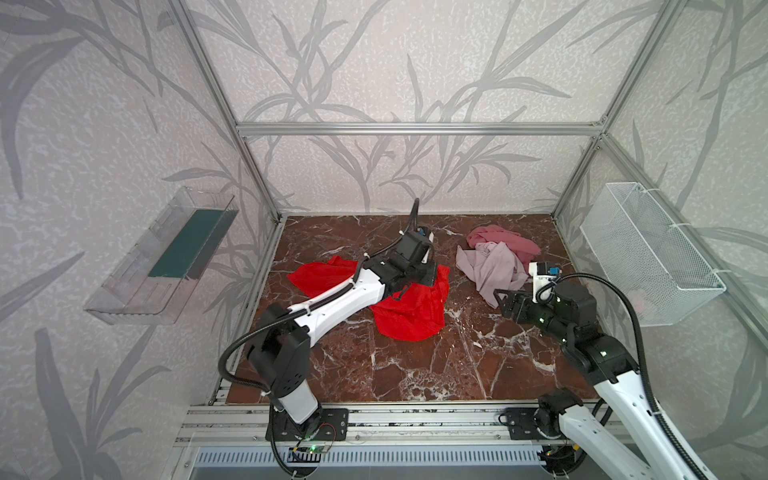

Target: Pick out a specific cloth from the pile

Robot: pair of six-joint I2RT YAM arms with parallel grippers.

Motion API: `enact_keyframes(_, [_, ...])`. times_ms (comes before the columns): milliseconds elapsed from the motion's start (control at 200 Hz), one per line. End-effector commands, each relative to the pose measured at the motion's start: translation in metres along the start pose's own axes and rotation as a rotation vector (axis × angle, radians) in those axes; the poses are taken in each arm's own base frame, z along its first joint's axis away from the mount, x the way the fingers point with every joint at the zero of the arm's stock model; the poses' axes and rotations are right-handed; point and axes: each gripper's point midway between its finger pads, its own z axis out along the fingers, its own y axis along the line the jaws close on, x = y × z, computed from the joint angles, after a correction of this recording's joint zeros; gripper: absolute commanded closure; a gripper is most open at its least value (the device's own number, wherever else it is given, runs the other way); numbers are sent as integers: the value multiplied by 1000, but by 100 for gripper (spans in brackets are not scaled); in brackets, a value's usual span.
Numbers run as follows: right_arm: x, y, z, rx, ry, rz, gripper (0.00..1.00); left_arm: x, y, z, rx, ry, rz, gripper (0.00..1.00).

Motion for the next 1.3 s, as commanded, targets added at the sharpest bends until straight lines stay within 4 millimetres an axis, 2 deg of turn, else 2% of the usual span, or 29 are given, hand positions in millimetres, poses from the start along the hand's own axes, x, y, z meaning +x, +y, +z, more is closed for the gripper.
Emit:
enact_keyframes(0, [-14,14,3,-63,-30,3,22,-18,40,-28,-67,-65,-75,100])
enact_keyframes(90, [-18,18,6,-83,-26,11,22,-29,72,-54,-134,-104,-106,100])
enact_keyframes(380, [-28,29,17,-131,-30,22,22,-47,169,-136,-397,-207,-202,100])
enact_keyframes(550, [-31,34,28,-163,-18,40,22,-54,214,-180,-519,-260,-260,100])
enact_keyframes(680, [-31,36,34,-176,-7,42,22,-54,244,-201,-607,-275,-299,100])
enact_keyframes(780, [-33,38,37,-186,-2,46,22,-49,267,-206,-692,-253,-314,100])
enact_keyframes(935, [-33,40,43,-200,6,48,22,-42,295,-197,-772,-205,-329,100])
enact_keyframes(1060, [-34,43,46,-213,13,55,23,-35,309,-187,-811,-173,-333,100])
enact_keyframes(1175, [-32,43,46,-219,16,57,22,-29,313,-173,-800,-159,-343,100])
enact_keyframes(1215, [-32,43,46,-218,16,58,22,-25,316,-168,-801,-147,-350,92])
enact_keyframes(1265, [-32,44,46,-223,16,59,22,-21,318,-162,-804,-128,-359,60])
enact_keyframes(1295, [-32,44,45,-226,17,57,22,-19,319,-159,-803,-121,-363,48])
